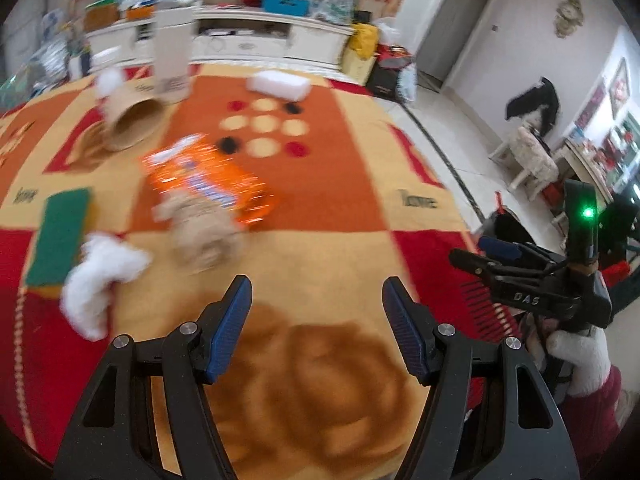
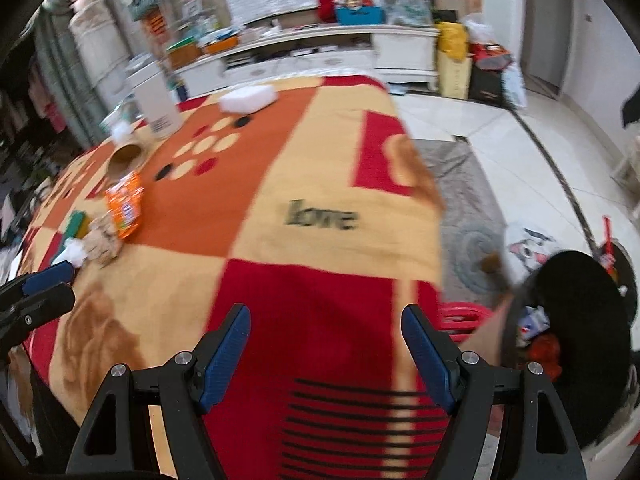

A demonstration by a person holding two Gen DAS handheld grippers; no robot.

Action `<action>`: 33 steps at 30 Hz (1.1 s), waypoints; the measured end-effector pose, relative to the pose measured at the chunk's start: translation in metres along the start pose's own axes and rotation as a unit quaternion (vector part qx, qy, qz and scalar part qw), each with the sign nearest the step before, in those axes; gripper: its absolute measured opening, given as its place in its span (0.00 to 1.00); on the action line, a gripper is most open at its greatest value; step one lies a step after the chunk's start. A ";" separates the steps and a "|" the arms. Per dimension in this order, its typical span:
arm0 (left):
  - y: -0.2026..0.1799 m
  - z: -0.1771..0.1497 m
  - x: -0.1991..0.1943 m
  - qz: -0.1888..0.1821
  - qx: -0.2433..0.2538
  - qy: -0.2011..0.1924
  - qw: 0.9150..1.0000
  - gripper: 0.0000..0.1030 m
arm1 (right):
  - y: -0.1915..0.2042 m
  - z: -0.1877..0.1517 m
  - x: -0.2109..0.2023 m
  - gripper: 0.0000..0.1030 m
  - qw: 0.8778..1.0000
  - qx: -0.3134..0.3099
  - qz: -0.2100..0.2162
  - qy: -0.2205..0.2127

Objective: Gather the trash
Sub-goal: 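Move both open grippers back over the table, then grasp the white tissue with the left gripper while the right grasps the crumpled beige cloth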

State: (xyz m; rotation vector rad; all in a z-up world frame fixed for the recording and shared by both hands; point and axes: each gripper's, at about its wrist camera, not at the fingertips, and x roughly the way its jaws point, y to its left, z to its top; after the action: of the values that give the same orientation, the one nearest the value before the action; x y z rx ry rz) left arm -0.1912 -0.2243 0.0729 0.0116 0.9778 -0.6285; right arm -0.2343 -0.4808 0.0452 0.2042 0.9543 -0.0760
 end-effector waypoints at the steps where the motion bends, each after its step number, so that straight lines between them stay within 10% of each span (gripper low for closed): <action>1: 0.010 -0.002 -0.005 0.006 -0.005 0.000 1.000 0.65 | 0.007 0.001 0.003 0.73 1.000 -0.007 0.004 0.002; 13: 0.107 -0.025 -0.039 0.069 -0.072 -0.003 0.995 0.65 | 0.084 0.015 0.030 0.73 0.995 -0.069 0.062 0.022; 33: 0.132 0.000 -0.001 0.088 -0.056 -0.032 0.994 0.64 | 0.179 0.053 0.053 0.73 0.982 -0.125 0.138 0.005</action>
State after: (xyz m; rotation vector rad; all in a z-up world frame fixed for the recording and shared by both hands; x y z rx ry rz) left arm -0.1252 -0.1156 0.0388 -0.0220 0.9376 -0.4088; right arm -0.1334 -0.3149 0.0562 0.1028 0.9282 0.3005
